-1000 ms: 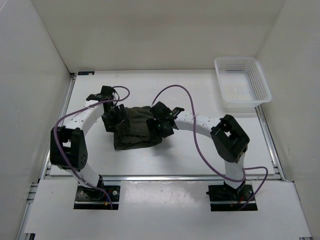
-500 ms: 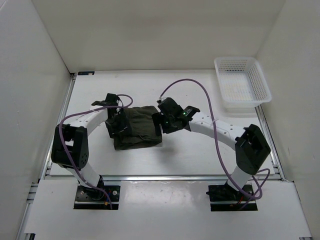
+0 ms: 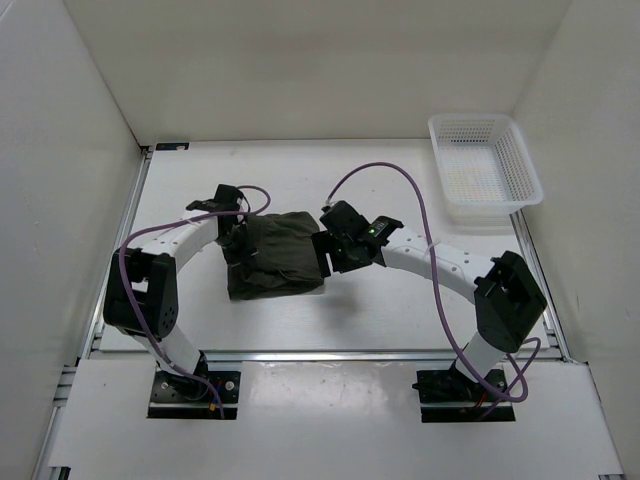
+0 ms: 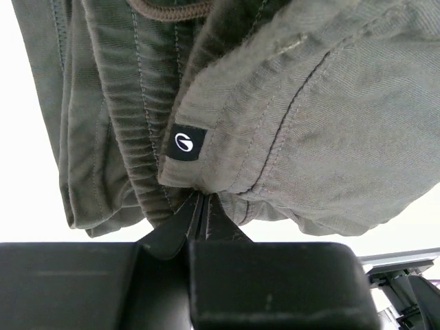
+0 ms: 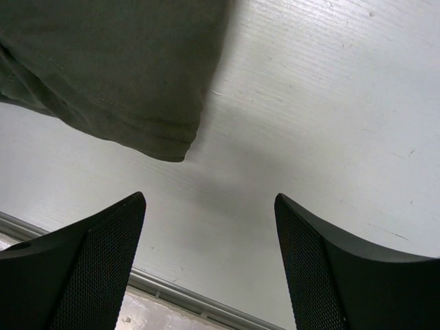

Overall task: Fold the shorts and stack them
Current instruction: Fold the shorts

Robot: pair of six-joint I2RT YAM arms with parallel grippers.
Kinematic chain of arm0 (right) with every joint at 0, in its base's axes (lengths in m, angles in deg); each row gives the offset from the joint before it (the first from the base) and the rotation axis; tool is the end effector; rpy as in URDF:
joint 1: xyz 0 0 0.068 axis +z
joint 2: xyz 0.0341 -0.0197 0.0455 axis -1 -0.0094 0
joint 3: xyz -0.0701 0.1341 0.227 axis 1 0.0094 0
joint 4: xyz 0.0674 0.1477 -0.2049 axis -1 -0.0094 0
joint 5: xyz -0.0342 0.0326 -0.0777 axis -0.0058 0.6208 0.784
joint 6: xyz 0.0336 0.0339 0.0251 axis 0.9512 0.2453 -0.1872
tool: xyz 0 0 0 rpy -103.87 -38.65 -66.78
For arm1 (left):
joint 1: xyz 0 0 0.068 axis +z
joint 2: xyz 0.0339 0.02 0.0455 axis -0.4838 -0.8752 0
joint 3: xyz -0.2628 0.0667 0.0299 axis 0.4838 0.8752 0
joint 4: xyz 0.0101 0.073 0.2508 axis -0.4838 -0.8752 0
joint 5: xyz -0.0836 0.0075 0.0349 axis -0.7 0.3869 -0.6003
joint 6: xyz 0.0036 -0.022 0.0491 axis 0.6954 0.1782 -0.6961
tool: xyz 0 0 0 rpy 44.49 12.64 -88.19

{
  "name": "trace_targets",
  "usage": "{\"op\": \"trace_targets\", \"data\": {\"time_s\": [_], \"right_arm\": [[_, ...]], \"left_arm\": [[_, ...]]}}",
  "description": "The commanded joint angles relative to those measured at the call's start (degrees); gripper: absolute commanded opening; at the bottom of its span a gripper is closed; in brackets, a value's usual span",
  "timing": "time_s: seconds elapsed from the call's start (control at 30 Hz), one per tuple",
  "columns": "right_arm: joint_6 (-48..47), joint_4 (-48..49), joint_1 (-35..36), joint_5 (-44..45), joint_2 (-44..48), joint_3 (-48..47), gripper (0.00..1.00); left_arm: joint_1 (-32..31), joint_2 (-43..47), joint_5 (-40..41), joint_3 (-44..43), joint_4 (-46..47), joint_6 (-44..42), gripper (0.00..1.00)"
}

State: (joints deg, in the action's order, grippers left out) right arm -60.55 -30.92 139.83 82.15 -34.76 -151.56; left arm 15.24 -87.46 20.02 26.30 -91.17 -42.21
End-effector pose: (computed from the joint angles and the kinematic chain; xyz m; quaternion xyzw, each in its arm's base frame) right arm 0.2275 0.2652 0.2477 -0.1683 0.9376 0.1205 0.2795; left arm 0.2911 -0.0769 0.1933 -0.1515 0.9795 -0.1162 0.0635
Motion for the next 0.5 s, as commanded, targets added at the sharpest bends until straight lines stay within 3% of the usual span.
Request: {"op": "trace_targets", "data": {"time_s": [0.0, 0.47], "right_arm": [[0.5, -1.0, 0.0, 1.6, 2.7, -0.1, 0.8], [1.0, -1.0, 0.0, 2.1, 3.3, 0.4, 0.8]], "left_arm": [[-0.1, 2.5, -0.5, -2.2, 0.4, -0.4, 0.1], [1.2, 10.7, 6.3, -7.6, -5.9, 0.6, 0.1]]}}
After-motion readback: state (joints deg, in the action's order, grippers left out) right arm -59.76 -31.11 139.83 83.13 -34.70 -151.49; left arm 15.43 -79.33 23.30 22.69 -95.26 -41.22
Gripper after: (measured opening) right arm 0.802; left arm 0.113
